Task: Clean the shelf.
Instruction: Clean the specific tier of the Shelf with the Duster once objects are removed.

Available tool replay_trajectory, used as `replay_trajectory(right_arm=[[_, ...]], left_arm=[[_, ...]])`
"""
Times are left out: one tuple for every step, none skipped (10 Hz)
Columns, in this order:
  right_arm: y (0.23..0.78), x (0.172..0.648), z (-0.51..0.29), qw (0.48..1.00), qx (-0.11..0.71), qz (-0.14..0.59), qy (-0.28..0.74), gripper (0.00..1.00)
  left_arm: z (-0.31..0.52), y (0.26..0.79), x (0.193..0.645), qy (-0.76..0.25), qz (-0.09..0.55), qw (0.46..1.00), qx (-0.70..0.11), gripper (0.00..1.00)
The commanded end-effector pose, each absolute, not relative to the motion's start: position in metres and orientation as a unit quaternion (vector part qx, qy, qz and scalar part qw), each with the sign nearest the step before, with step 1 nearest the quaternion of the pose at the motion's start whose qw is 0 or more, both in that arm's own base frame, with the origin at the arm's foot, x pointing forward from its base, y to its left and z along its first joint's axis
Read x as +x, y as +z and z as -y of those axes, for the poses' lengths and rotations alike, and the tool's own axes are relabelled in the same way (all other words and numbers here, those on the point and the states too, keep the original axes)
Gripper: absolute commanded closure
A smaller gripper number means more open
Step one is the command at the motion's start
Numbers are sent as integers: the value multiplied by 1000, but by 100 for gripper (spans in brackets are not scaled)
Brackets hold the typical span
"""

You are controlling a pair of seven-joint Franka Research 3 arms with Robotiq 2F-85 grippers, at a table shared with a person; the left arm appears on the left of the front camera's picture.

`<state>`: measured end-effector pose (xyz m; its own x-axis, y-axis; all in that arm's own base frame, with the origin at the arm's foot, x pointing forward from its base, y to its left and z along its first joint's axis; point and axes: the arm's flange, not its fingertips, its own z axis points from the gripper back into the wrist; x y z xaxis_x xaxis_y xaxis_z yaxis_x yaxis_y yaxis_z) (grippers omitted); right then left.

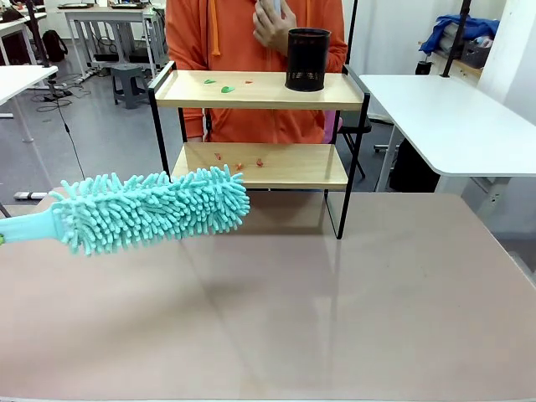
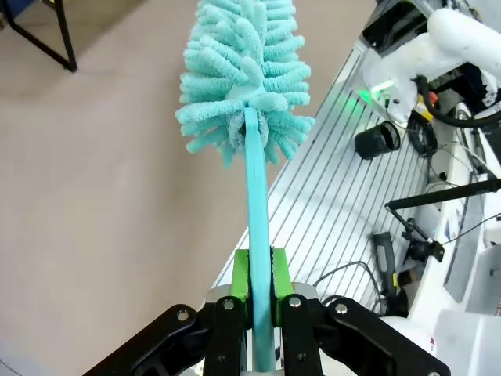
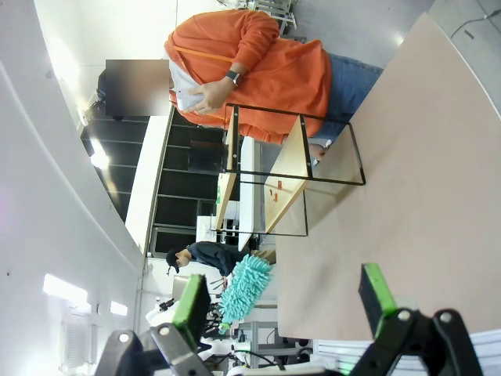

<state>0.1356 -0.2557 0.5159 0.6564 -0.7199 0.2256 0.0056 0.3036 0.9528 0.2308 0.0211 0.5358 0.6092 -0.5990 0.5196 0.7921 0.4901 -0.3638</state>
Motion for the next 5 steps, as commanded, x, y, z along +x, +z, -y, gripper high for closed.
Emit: replay_trajectory(right_arm=[[518, 136, 256, 731, 537, 348, -238, 0], [518, 136, 256, 731, 537, 348, -238, 0], [518, 136, 256, 731, 537, 348, -238, 0], [518, 136, 256, 731, 537, 348, -238, 0], [518, 136, 256, 731, 537, 348, -238, 0]], left_arm=[[-7, 529, 239, -349, 208, 870, -279, 87], [6, 526, 244, -358, 200, 856, -314, 87], [20, 521, 248, -338, 226, 864, -297, 87], [31, 518, 245, -333, 248, 863, -287, 87], [38, 518, 242, -326, 262, 868, -269, 87]])
